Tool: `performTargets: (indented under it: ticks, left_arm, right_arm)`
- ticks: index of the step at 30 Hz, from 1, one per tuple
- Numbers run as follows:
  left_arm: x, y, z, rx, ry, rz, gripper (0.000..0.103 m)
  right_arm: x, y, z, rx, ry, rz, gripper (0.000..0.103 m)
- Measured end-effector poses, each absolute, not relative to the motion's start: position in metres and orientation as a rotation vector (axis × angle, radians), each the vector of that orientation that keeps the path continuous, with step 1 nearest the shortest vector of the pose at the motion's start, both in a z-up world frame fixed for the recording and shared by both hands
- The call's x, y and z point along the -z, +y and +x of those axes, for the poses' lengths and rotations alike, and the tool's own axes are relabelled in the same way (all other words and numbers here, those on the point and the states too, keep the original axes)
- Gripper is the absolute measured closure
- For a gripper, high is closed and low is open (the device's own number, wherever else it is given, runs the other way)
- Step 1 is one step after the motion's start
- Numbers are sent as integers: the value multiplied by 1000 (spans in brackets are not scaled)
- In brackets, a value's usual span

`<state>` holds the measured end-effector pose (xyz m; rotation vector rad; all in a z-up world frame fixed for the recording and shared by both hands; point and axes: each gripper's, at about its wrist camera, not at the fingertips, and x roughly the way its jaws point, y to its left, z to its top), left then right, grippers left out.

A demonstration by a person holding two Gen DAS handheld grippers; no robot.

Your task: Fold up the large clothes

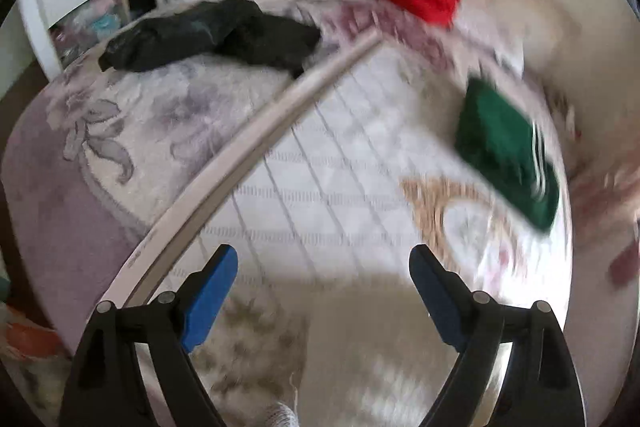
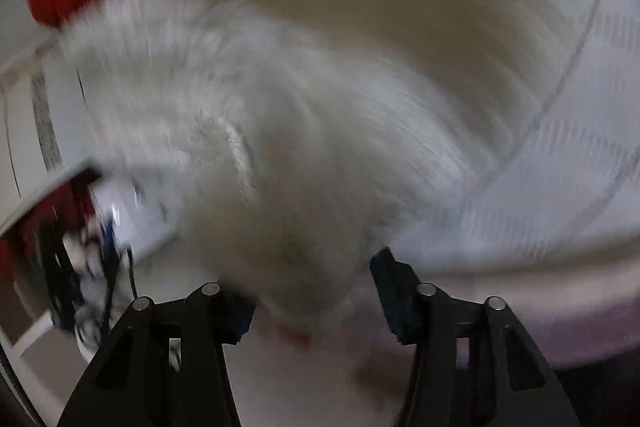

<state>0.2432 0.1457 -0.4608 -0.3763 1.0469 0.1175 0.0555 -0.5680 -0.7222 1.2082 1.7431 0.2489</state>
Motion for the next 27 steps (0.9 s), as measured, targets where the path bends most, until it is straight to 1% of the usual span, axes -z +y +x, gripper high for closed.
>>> performTargets:
  ticks: [2,4,5,6,8,9,11,12,13,14,15,16,17,19,20,21,22,24,27]
  left_arm:
    - [463,124,233,-89,1122,-338,16]
    - [467,99,226,-63,1196,-350,16]
    - [470,82,221,-36,1225,-382,16]
    - [474,65,219,-8,1247,-407,16]
    - [485,34,220,29,1287,-412,16]
    - [495,13,223,14,1311,-365,16]
    - [522,-15,234,-23,1355,-257,18]
    - [537,-24,237,-45,1387,-215,34]
    - [546,-29,239,-66,1399,-172,39]
    - [551,-32,239,-84,1388,-130,49]
    - [553,-33,237,-99,1362,-96,70]
    - [550,-35,233,-87,1323,-66,82]
    - [545,-36,228,-76,1291,-35,90]
    - [537,-38,219,-46,1249,-1,93]
    - [530,-40,212,-23,1219,23,93]
    - [524,-44,205,1,1196,56,94]
    - [520,-48,201,22,1176,83,94]
    - [512,-59,189,71,1144,139,94]
    - [505,-85,173,147,1111,237,94]
  right_arm:
    - [702,-584,61,-268,1781,1142,48]
    - [673,-606,74,-280,1740,1031,36]
    - [660,-617,79,-274,1713,994,28]
    - [645,-631,86,-267,1668,943,22]
    - [623,-657,116,-272,1593,825,18]
    - [618,-667,132,-285,1551,748,18]
    - [629,-676,171,-323,1537,677,18]
    - [636,-670,180,-354,1539,647,18]
    - [636,-664,197,-381,1539,624,18]
    - [646,-663,210,-419,1549,587,18]
    - [660,-656,213,-451,1567,567,18]
    - [669,-642,215,-482,1583,557,18]
    - [682,-634,211,-520,1603,543,18]
    - [700,-625,213,-554,1622,550,18]
    - [710,-624,209,-571,1611,570,19]
    - [719,-623,213,-548,1608,587,36]
    - [728,-625,214,-532,1612,633,42]
    - [730,-626,210,-520,1600,701,50]
    - [735,-635,207,-508,1599,782,54]
